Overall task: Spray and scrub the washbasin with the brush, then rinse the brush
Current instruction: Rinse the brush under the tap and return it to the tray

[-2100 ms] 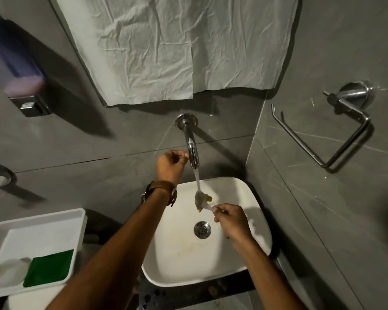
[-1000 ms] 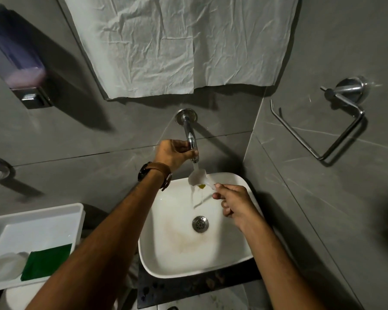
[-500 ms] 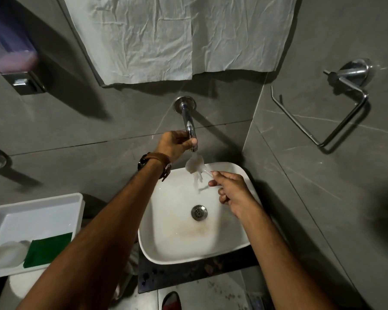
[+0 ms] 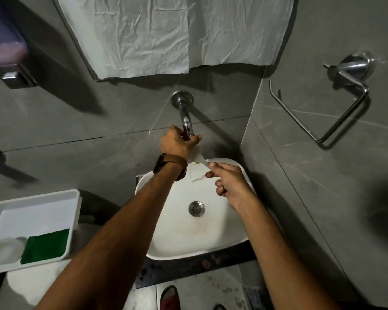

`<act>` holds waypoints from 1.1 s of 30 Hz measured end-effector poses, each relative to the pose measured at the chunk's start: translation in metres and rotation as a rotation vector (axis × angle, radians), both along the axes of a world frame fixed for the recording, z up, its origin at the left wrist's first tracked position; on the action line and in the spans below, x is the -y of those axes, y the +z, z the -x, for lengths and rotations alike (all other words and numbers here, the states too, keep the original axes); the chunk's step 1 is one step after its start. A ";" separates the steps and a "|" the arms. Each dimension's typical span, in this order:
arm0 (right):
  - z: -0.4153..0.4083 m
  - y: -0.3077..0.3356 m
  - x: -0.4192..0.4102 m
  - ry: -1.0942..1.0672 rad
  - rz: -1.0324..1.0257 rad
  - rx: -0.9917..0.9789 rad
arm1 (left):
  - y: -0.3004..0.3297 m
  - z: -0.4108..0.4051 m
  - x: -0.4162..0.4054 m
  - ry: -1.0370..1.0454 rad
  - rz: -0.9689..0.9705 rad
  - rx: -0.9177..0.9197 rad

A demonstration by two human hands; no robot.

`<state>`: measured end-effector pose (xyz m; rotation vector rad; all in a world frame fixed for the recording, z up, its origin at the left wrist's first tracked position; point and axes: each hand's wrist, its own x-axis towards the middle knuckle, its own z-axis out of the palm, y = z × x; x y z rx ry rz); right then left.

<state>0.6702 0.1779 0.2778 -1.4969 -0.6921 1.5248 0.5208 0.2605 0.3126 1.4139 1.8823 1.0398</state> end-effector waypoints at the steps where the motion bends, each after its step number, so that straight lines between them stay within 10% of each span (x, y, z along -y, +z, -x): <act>1: -0.003 -0.006 0.002 0.006 -0.006 0.002 | -0.001 0.000 0.000 0.004 0.000 0.004; 4: -0.011 -0.036 0.023 0.050 0.006 0.079 | -0.001 0.000 0.000 0.015 -0.002 0.011; 9: -0.029 -0.089 0.067 0.513 0.163 0.873 | -0.003 0.000 0.000 0.012 -0.017 0.018; 19: -0.012 -0.068 0.063 0.527 0.043 0.896 | -0.033 0.027 0.038 -0.071 -0.140 0.174; 33: 0.223 -0.049 0.017 0.776 -0.268 0.804 | -0.125 0.265 0.141 0.479 -0.066 0.011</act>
